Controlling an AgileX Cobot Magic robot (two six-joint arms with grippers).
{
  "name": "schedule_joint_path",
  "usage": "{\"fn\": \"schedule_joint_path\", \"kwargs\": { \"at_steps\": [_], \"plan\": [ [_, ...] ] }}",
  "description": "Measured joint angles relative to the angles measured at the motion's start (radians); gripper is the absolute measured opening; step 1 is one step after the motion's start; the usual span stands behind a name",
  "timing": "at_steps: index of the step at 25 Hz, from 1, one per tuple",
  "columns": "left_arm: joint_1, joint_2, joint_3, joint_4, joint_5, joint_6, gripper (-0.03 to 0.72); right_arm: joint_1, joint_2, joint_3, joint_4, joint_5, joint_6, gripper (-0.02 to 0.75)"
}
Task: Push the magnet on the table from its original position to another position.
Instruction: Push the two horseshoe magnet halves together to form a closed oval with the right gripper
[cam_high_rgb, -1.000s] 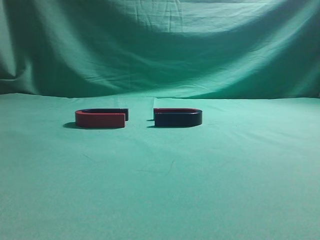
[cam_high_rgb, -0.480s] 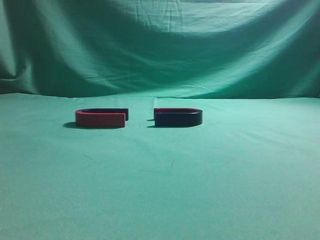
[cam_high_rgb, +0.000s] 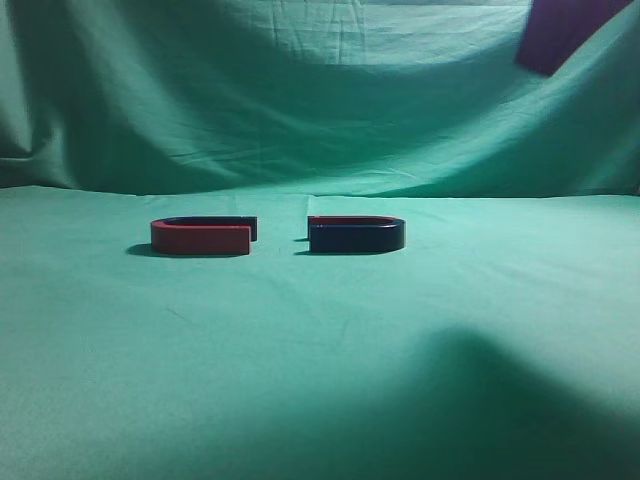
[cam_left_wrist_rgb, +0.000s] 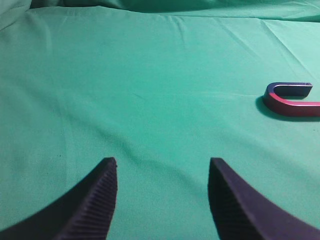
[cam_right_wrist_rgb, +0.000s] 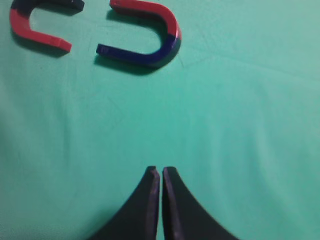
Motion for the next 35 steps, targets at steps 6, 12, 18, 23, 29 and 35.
{"fn": "schedule_joint_path", "kwargs": {
  "at_steps": [6, 12, 18, 23, 29, 35],
  "plan": [
    [0.0, 0.0, 0.0, 0.0, 0.0, 0.0, 0.372, 0.04, 0.272, -0.194, -0.03, 0.02, 0.052, 0.0],
    [0.0, 0.0, 0.0, 0.0, 0.0, 0.0, 0.372, 0.042, 0.475, -0.357, -0.099, 0.067, 0.128, 0.0],
    [0.0, 0.0, 0.0, 0.0, 0.0, 0.0, 0.372, 0.042, 0.563, -0.459, -0.123, 0.087, 0.157, 0.0],
    [0.0, 0.0, 0.0, 0.0, 0.0, 0.0, 0.372, 0.042, 0.599, -0.484, -0.127, 0.073, 0.159, 0.0],
    [0.0, 0.0, 0.0, 0.0, 0.0, 0.0, 0.372, 0.061, 0.623, -0.487, -0.131, 0.058, 0.157, 0.0],
    [0.0, 0.0, 0.0, 0.0, 0.0, 0.0, 0.372, 0.09, 0.623, -0.487, -0.132, 0.009, 0.157, 0.0]
  ]
}}
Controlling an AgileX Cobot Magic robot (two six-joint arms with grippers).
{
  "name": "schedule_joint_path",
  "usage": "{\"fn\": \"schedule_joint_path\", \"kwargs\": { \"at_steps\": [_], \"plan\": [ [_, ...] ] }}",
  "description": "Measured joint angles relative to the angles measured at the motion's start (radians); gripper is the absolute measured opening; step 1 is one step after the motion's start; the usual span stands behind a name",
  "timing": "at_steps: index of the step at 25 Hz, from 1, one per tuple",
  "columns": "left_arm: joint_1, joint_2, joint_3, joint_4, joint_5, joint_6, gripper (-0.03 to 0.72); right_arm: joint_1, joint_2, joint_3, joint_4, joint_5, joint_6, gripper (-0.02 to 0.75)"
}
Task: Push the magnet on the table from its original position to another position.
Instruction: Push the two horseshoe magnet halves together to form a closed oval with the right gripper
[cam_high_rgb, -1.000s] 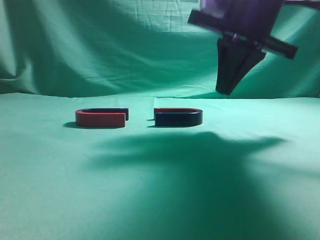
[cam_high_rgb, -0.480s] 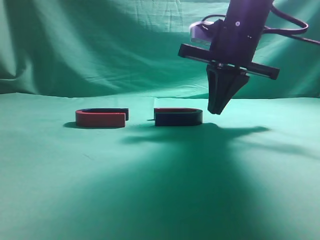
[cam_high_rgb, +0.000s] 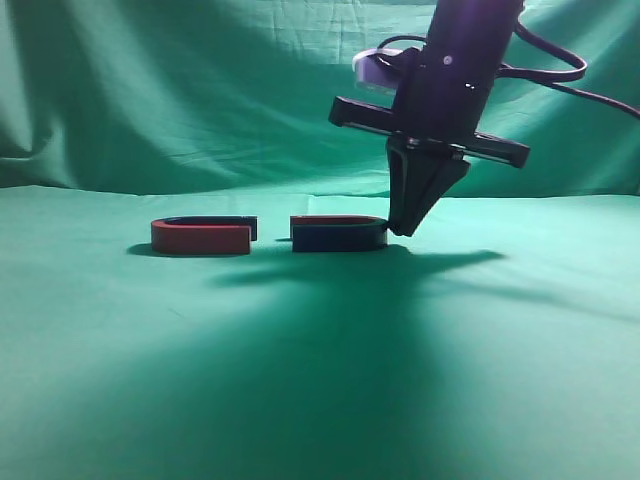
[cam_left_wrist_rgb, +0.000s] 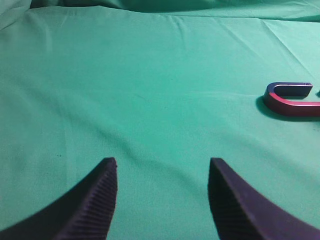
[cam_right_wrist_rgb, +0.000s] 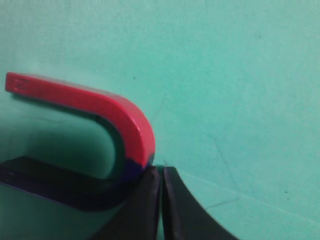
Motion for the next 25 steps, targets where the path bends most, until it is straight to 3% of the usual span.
{"fn": "schedule_joint_path", "kwargs": {
  "at_steps": [15, 25],
  "plan": [
    [0.0, 0.0, 0.0, 0.0, 0.0, 0.0, 0.372, 0.051, 0.0, -0.007, 0.02, -0.051, 0.027, 0.0],
    [0.0, 0.0, 0.0, 0.0, 0.0, 0.0, 0.372, 0.051, -0.06, -0.237, 0.008, 0.36, 0.065, 0.0]
  ]
}}
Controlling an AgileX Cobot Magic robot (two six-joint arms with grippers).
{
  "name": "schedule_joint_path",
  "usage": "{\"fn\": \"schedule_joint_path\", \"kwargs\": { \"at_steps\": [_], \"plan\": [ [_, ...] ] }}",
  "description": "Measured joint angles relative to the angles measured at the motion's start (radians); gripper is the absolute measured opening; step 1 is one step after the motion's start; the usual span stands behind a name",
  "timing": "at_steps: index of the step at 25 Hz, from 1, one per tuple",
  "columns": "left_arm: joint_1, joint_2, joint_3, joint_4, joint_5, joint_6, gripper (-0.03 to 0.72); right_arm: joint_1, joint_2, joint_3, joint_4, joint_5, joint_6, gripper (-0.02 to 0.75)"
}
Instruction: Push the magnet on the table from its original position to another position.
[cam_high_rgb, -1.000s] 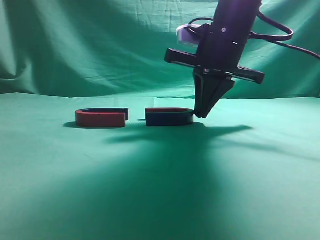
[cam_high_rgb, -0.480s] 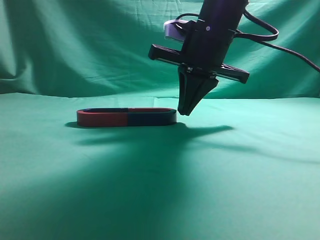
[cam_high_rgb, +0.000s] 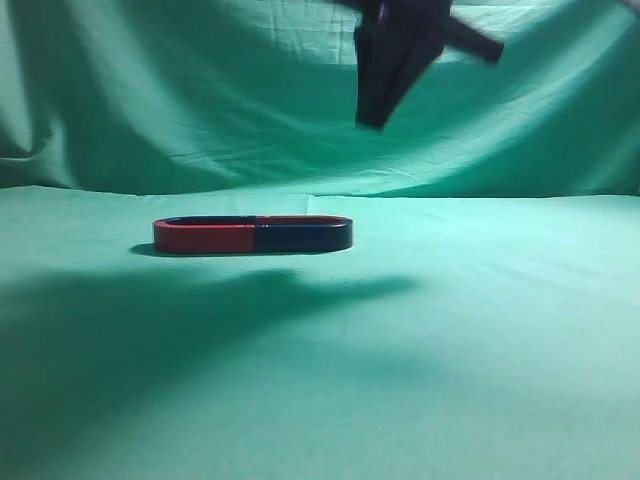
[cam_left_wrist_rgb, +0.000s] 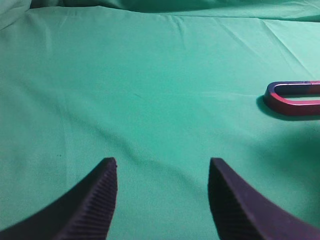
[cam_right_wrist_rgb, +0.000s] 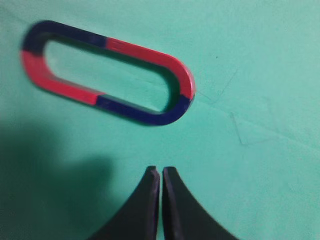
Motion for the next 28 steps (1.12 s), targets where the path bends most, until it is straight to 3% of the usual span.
{"fn": "schedule_joint_path", "kwargs": {
  "at_steps": [8, 12, 16, 28],
  "plan": [
    [0.0, 0.0, 0.0, 0.0, 0.0, 0.0, 0.372, 0.0, -0.307, -0.007, -0.096, 0.05, 0.063, 0.0],
    [0.0, 0.0, 0.0, 0.0, 0.0, 0.0, 0.372, 0.0, -0.449, 0.068, -0.133, 0.056, 0.085, 0.0],
    [0.0, 0.0, 0.0, 0.0, 0.0, 0.0, 0.372, 0.0, -0.618, 0.228, -0.146, 0.055, 0.093, 0.0],
    [0.0, 0.0, 0.0, 0.0, 0.0, 0.0, 0.372, 0.0, -1.23, 0.792, -0.161, -0.143, 0.087, 0.0]
  ]
}}
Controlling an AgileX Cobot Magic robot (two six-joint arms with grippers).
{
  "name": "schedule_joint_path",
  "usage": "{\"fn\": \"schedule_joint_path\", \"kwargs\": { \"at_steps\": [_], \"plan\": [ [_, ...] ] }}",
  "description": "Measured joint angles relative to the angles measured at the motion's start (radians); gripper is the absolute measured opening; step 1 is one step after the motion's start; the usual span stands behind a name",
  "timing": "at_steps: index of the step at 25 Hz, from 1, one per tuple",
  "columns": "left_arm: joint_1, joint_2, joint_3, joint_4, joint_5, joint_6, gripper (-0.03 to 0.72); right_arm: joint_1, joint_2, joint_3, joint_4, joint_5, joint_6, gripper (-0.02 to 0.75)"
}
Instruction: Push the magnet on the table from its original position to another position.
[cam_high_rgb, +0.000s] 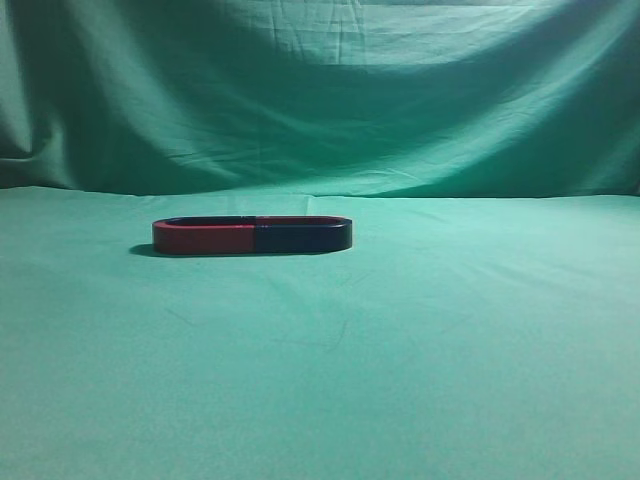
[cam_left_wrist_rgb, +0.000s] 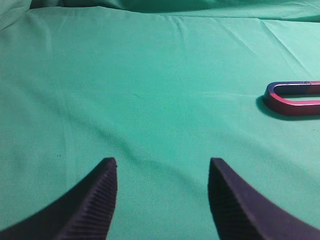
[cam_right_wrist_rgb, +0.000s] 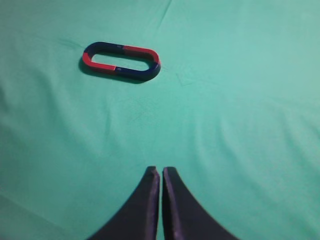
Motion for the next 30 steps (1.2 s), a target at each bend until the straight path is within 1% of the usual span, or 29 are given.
{"fn": "schedule_joint_path", "kwargs": {
  "at_steps": [4, 10, 13, 16, 18, 20, 22, 27, 30],
  "plan": [
    [0.0, 0.0, 0.0, 0.0, 0.0, 0.0, 0.372, 0.0, -0.197, 0.087, 0.0, 0.009, -0.016, 0.0],
    [0.0, 0.0, 0.0, 0.0, 0.0, 0.0, 0.372, 0.0, -0.383, 0.106, -0.016, 0.158, -0.018, 0.0],
    [0.0, 0.0, 0.0, 0.0, 0.0, 0.0, 0.372, 0.0, -0.441, 0.106, -0.038, 0.162, -0.019, 0.0],
    [0.0, 0.0, 0.0, 0.0, 0.0, 0.0, 0.372, 0.0, -0.493, 0.111, -0.08, 0.13, -0.019, 0.0],
    [0.0, 0.0, 0.0, 0.0, 0.0, 0.0, 0.372, -0.005, -0.543, 0.15, -0.101, 0.049, -0.023, 0.0],
    [0.0, 0.0, 0.0, 0.0, 0.0, 0.0, 0.372, -0.037, -0.604, 0.215, -0.104, -0.055, -0.031, 0.0],
    [0.0, 0.0, 0.0, 0.0, 0.0, 0.0, 0.372, -0.097, -0.68, 0.298, -0.104, -0.167, -0.039, 0.0],
    [0.0, 0.0, 0.0, 0.0, 0.0, 0.0, 0.372, -0.261, -0.793, 0.53, -0.086, -0.377, -0.043, 0.0],
    [0.0, 0.0, 0.0, 0.0, 0.0, 0.0, 0.372, -0.326, -0.811, 0.659, -0.078, -0.506, -0.045, 0.0]
  ]
}}
